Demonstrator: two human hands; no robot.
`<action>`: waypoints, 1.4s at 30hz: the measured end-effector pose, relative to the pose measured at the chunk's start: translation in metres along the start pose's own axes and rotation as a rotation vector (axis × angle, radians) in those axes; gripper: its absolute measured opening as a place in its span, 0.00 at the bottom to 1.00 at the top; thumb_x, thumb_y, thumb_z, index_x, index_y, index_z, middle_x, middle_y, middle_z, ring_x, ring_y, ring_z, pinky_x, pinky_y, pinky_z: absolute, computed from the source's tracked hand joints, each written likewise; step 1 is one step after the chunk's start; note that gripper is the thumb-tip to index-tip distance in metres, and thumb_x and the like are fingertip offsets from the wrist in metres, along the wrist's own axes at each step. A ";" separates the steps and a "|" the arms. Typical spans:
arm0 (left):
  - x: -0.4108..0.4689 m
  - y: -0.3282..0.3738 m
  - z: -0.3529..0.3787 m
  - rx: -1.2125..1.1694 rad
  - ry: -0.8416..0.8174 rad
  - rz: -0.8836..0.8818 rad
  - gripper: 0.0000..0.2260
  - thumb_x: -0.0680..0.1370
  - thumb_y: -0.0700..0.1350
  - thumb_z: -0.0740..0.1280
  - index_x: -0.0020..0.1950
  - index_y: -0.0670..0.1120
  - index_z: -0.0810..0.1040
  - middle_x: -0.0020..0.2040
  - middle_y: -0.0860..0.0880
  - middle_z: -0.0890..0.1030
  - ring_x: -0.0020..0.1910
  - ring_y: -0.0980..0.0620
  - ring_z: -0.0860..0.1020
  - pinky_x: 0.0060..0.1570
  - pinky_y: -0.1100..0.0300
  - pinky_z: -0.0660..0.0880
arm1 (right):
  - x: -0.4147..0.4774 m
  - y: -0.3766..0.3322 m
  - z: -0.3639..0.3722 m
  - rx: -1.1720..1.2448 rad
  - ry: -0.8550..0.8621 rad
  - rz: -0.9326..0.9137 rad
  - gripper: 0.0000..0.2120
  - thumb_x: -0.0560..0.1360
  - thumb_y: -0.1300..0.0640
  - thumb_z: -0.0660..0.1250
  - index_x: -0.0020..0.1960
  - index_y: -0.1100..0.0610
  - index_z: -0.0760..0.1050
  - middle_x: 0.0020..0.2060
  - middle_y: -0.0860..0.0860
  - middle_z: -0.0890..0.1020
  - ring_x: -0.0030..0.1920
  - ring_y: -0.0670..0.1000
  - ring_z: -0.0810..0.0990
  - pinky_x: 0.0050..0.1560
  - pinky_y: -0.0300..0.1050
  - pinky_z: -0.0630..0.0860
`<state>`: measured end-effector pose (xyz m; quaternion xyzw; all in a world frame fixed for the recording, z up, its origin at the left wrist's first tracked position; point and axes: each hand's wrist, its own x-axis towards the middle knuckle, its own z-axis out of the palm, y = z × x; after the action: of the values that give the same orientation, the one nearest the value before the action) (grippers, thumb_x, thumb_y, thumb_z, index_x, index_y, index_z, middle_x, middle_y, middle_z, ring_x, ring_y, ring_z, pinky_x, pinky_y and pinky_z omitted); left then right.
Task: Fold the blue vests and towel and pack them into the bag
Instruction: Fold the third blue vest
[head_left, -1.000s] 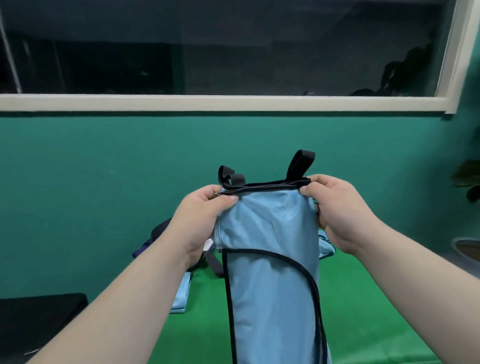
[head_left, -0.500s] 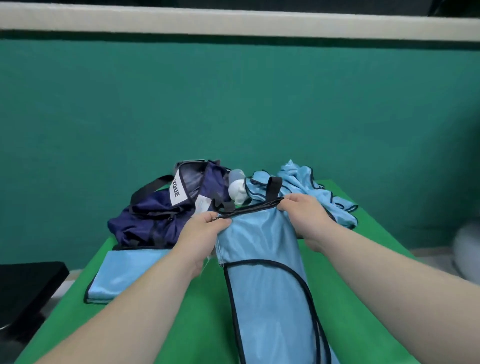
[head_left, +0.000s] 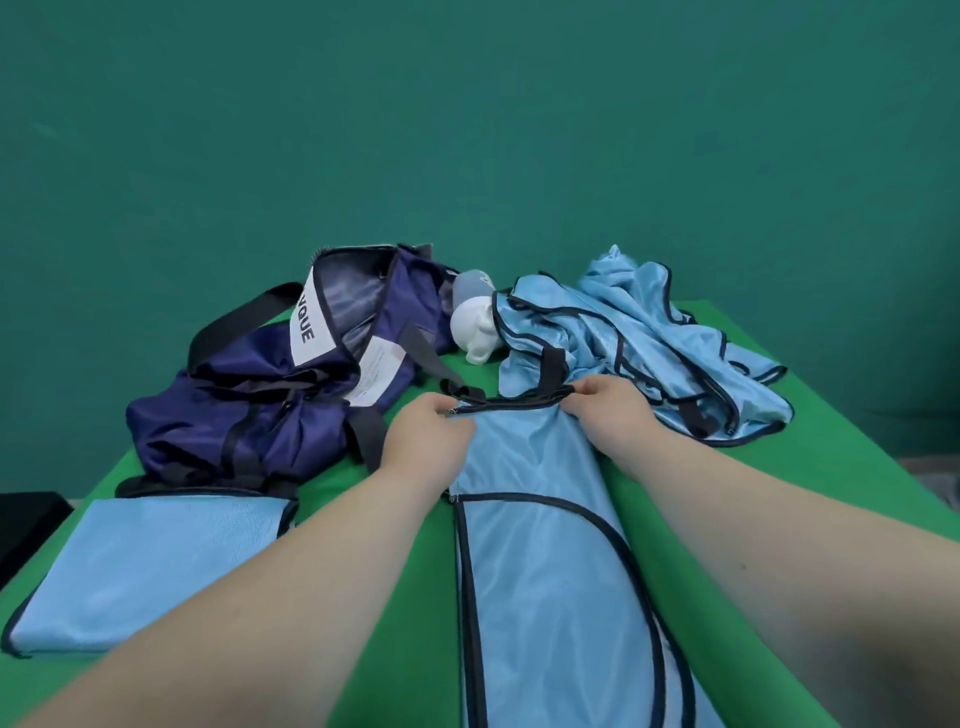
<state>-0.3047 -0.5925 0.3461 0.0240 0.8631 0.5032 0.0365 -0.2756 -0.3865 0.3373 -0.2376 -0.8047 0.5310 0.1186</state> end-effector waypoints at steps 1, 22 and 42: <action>-0.002 -0.003 0.001 0.016 -0.009 0.008 0.17 0.76 0.44 0.67 0.65 0.50 0.76 0.52 0.52 0.81 0.36 0.59 0.75 0.34 0.66 0.69 | 0.001 0.005 -0.001 -0.015 -0.003 -0.002 0.04 0.72 0.59 0.69 0.45 0.55 0.82 0.43 0.54 0.86 0.46 0.56 0.83 0.54 0.56 0.81; -0.281 -0.041 -0.019 0.621 -0.240 0.295 0.25 0.70 0.74 0.58 0.41 0.53 0.74 0.43 0.58 0.74 0.47 0.56 0.73 0.52 0.55 0.70 | -0.256 0.088 -0.083 0.084 -0.033 -0.036 0.09 0.73 0.64 0.74 0.49 0.52 0.80 0.45 0.46 0.85 0.46 0.42 0.83 0.50 0.32 0.75; -0.272 -0.064 -0.047 0.418 -0.149 0.166 0.17 0.76 0.57 0.70 0.62 0.56 0.72 0.48 0.57 0.75 0.45 0.57 0.75 0.42 0.59 0.70 | -0.312 0.104 -0.088 -0.234 -0.184 -0.379 0.14 0.70 0.59 0.75 0.44 0.39 0.79 0.47 0.37 0.82 0.57 0.39 0.77 0.59 0.31 0.69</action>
<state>-0.0377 -0.6857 0.3242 0.1389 0.9386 0.3115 0.0527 0.0577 -0.4413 0.2971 -0.0450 -0.8985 0.4216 0.1138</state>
